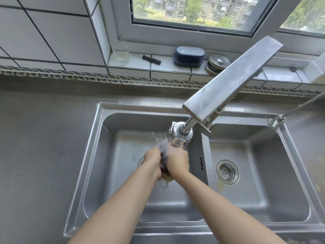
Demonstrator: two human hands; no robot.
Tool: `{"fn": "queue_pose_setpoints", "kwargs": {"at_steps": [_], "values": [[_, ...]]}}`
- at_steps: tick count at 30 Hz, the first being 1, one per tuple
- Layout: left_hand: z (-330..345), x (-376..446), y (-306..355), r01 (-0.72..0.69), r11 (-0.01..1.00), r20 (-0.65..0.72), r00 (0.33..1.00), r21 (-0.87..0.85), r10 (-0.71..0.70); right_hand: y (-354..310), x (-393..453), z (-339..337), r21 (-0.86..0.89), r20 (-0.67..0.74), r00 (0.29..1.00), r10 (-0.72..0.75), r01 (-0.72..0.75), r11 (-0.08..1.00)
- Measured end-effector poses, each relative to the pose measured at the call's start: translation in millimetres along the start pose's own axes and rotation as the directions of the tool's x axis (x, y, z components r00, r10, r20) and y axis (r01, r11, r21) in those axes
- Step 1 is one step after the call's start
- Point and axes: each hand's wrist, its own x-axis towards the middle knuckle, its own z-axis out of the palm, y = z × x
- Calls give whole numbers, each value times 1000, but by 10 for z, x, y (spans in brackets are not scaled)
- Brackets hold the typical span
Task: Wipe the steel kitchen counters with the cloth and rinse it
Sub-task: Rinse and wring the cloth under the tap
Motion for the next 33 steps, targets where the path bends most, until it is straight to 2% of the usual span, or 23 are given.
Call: {"fn": "queue_pose_setpoints", "kwargs": {"at_steps": [2, 3, 7, 9, 11, 13, 15, 17, 18, 20, 21, 22, 23, 24, 26, 27, 31, 33], "values": [[-4, -104, 57, 69, 996, 105, 992, 54, -75, 30, 185, -27, -71, 9, 997, 71, -70, 995], [-48, -114, 104, 84, 994, 146, 985, 70, -93, 45, 277, -42, -51, 32, 994, 101, -100, 994], [-398, -46, 260, -18, 999, 184, 983, 46, 9, 60, 467, -137, 188, 284, 929, 238, -298, 936], [-556, 49, 246, -89, 995, 99, 991, 38, 85, 40, 442, -216, 134, 440, 861, 254, -343, 930], [-660, 130, 195, -168, 985, -20, 985, 43, 169, 39, 427, -252, 65, 551, 801, 232, -318, 946], [-691, 198, 148, -220, 975, -111, 968, 44, 224, 34, 410, -236, 60, 562, 806, 188, -266, 962], [-643, 240, 85, -233, 970, -147, 959, 65, 241, 2, 308, -219, 174, 568, 810, 145, -290, 941], [-527, 243, 28, -243, 967, -160, 954, 75, 252, -49, 174, -185, 240, 620, 784, 30, -226, 944], [-463, 238, 6, -240, 969, -161, 955, 62, 247, -76, 85, -155, 218, 613, 790, -22, -143, 965], [-327, 167, -28, -205, 979, -151, 967, 8, 204, -70, -33, -26, 55, 459, 874, -159, 151, 987], [-259, 116, -41, -149, 988, -147, 979, -34, 142, -42, -47, 49, -68, 345, 899, -269, 310, 948], [-193, 76, -55, -88, 993, -139, 987, -73, 77, -15, -56, 105, -168, 263, 891, -371, 421, 891], [-129, 33, -63, -29, 995, -131, 991, -91, 17, 12, -51, 135, -210, 200, 884, -422, 459, 863], [-81, 31, -78, 14, 996, -113, 993, -89, -24, 13, -40, 128, -198, 149, 906, -397, 421, 885], [-31, 11, -100, 16, 998, -43, 999, -64, -18, -12, 27, 85, -68, 57, 979, -196, 199, 978], [-15, -11, -106, 0, 999, 6, 1000, -45, 0, -11, 83, 61, -27, 42, 992, -115, 116, 993], [-130, -98, -63, -58, 996, 197, 979, 63, 45, 69, 302, -20, -189, 48, 999, -11, 19, 982], [-304, -50, 40, -62, 996, 219, 975, 63, 47, 138, 407, -90, -162, 70, 996, 45, -33, 986]]}}
